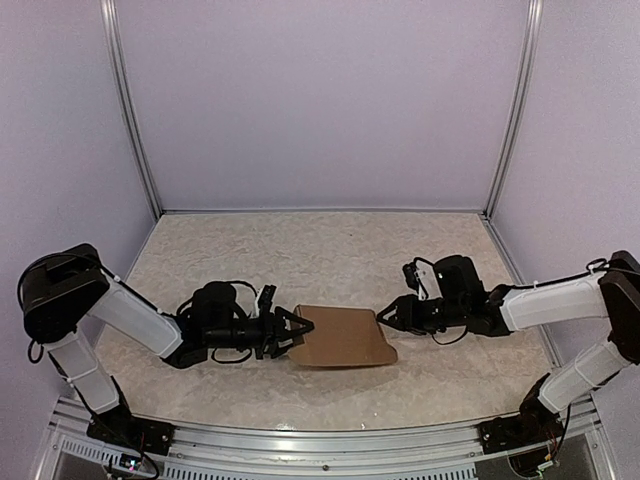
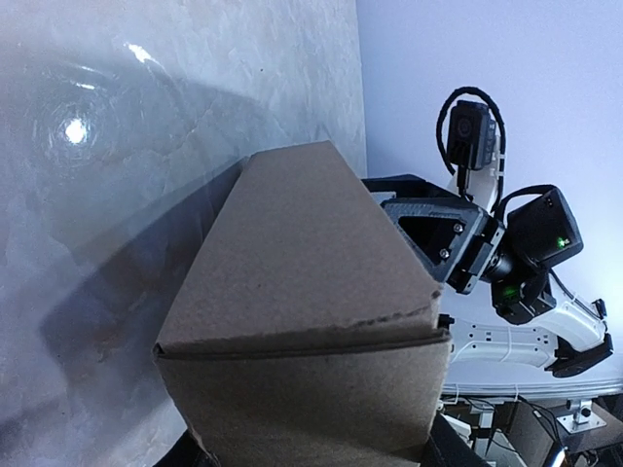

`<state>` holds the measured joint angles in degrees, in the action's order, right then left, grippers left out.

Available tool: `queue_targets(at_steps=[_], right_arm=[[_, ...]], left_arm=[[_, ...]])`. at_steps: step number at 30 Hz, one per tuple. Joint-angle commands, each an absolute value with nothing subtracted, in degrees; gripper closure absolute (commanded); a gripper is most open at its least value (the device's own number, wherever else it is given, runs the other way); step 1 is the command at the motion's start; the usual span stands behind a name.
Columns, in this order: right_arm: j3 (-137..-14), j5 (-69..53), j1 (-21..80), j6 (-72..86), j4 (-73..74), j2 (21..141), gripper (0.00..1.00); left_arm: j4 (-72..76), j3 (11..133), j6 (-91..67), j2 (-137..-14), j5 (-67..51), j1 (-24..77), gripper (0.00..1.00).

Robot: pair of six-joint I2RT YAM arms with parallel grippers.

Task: Fold the paper box

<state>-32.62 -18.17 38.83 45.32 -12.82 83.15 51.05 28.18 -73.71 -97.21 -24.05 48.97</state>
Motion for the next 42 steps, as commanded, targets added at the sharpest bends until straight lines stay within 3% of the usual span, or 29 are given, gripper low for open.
queue_targets(at_steps=[1,9,13,24,34,35,36,37,42], right_arm=[[-32.48,-16.54,39.39,42.36,-9.12,77.06,0.56],[-31.97,-18.18,39.37,33.74,-4.53,66.44,0.53],[-31.30,-18.44,39.59,28.83,-3.43,60.20,0.53],[-31.67,-17.13,44.88,11.85,-5.54,51.05,0.49],[-31.57,-21.90,47.36,-15.47,-4.35,46.27,0.27],[-31.02,-22.83,47.75,-18.48,-4.45,45.94,0.21],[-30.35,-23.16,48.38,-21.24,-4.97,45.48,0.06],[-29.88,-22.81,49.07,-22.86,-5.76,45.06,0.01],[-27.23,-16.56,55.01,-30.21,-8.33,42.87,0.00]], left_arm=[[55.02,26.31,-73.17,-95.00,-25.95,47.88,0.79],[62.67,23.88,-74.32,-91.80,-29.55,45.65,0.89],[68.55,22.03,-77.35,-91.31,-31.19,43.83,1.00],[80.52,18.84,-87.60,-92.43,-33.00,41.23,1.00],[89.43,14.48,-95.81,-91.72,-39.21,40.09,1.00],[90.29,14.05,-97.09,-91.61,-40.09,40.01,1.00],[90.37,13.79,-97.66,-91.33,-41.29,39.99,1.00],[90.39,13.53,-97.65,-90.46,-42.45,39.99,1.00],[90.29,12.21,-100.73,-85.11,-47.83,39.63,1.00]])
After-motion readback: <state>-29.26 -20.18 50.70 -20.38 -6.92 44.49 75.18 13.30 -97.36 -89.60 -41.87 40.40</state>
